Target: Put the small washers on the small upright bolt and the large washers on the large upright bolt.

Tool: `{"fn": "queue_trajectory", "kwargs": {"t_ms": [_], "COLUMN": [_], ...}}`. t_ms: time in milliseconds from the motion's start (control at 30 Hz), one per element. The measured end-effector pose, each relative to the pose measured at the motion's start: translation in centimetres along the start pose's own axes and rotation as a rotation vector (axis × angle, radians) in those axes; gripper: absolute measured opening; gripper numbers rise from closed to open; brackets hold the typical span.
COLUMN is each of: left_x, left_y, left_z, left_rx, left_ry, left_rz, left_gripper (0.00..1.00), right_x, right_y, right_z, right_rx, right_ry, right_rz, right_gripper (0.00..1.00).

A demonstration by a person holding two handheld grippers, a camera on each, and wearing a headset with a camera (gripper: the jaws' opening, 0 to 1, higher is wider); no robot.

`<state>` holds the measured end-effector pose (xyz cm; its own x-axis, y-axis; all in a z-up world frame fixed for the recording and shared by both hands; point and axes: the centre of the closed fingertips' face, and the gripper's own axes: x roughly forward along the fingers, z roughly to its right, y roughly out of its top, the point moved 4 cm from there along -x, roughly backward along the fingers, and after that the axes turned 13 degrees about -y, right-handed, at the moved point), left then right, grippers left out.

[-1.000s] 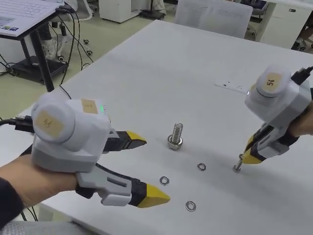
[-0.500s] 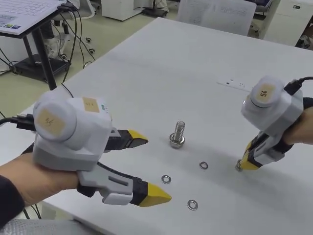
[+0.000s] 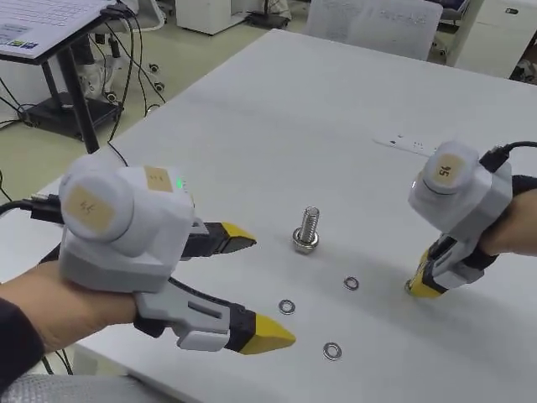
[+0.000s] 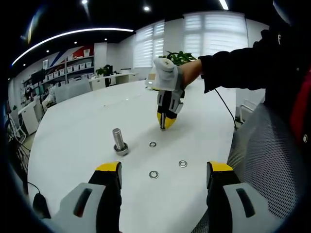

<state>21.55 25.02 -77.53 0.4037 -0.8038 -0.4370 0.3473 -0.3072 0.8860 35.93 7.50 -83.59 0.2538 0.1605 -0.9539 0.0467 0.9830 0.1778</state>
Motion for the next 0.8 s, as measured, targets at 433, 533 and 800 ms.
{"fn": "queue_trajectory", "kwargs": {"t_ms": [433, 533, 800], "left_x": [0.2, 0.2, 0.3], "left_y": [0.0, -0.1, -0.1], "left_z": [0.0, 0.0, 0.2], "left_rx": [0.003, 0.003, 0.006], "left_ry": [-0.002, -0.002, -0.006], "left_rz": [-0.004, -0.005, -0.010], "left_gripper": [0.70, 0.70, 0.70], "right_x": [0.0, -0.1, -0.8], "right_y": [-0.1, -0.4, -1.2], "right_z": [0.0, 0.1, -0.4], "right_rx": [-0.006, -0.002, 0.019], "right_ry": [0.001, -0.003, -0.003], "right_rz": [0.004, 0.006, 0.012], "right_gripper": [0.19, 0.20, 0.21]}}
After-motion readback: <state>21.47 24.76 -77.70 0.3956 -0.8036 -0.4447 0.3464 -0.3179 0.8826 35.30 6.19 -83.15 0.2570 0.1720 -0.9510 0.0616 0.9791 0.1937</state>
